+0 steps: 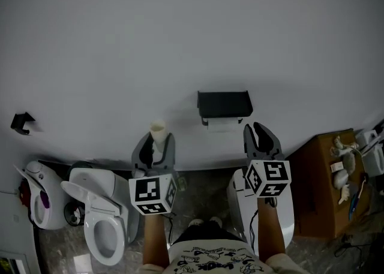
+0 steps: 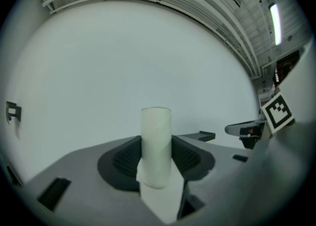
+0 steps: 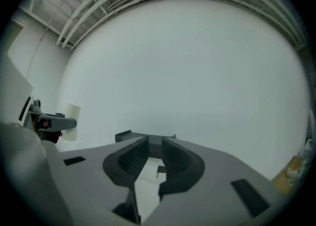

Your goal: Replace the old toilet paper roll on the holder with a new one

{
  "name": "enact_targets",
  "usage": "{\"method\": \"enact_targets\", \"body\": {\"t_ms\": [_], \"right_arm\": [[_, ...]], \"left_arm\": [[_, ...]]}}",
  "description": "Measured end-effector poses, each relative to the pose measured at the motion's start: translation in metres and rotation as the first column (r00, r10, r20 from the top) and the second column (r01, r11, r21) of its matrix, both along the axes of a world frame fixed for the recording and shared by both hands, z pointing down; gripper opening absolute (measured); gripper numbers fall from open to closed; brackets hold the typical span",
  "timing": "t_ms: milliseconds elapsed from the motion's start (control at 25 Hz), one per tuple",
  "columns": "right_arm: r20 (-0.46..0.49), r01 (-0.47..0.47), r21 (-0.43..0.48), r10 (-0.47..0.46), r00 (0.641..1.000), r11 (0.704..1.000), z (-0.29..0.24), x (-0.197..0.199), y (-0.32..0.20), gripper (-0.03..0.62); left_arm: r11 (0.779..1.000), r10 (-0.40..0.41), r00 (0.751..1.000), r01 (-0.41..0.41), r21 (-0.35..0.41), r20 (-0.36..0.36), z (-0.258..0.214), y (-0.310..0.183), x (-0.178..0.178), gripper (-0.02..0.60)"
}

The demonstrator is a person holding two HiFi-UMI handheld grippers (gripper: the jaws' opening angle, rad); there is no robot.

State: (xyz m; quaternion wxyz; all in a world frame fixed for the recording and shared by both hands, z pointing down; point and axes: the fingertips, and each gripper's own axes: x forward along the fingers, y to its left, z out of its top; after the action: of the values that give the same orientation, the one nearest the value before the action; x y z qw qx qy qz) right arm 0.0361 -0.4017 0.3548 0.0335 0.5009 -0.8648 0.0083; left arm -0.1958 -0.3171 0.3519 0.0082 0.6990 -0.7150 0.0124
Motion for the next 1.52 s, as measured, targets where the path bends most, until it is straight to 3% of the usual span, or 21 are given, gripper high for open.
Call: {"method": "enact_targets", "body": {"t_ms": [40,280,440,1520], "right_arm": [[0.033,-0.014,-0.005,0.014,0.999,1.000,-0.002,0.005,0.001,0.071],[0.077,-0.067,0.006,0.066,0.995,0.998,-0.003,0.020,0.006,0.037],[0.077,-0.097,0.014,0.096,0.992,0.995,-0.004,0.028,0.010,0.031],[0.067,-0.051,-0.020,0.052,0.996,0.998,0.003,0.021,0.022,0.023]], "left_arm": [[1.000,0.003,1.000,-0.003,0.002,0.000,-0.001,-0.001,0.002,0.189],[1.000,0.015,1.000,-0.015,0.017,0.003,-0.009,-0.003,0.009,0.189],[1.000,0.016,1.000,-0.016,0.020,0.002,-0.010,-0.004,0.011,0.189],[1.000,0.008,1.000,-0.008,0.024,0.011,-0.012,0.006,0.013,0.189]]}}
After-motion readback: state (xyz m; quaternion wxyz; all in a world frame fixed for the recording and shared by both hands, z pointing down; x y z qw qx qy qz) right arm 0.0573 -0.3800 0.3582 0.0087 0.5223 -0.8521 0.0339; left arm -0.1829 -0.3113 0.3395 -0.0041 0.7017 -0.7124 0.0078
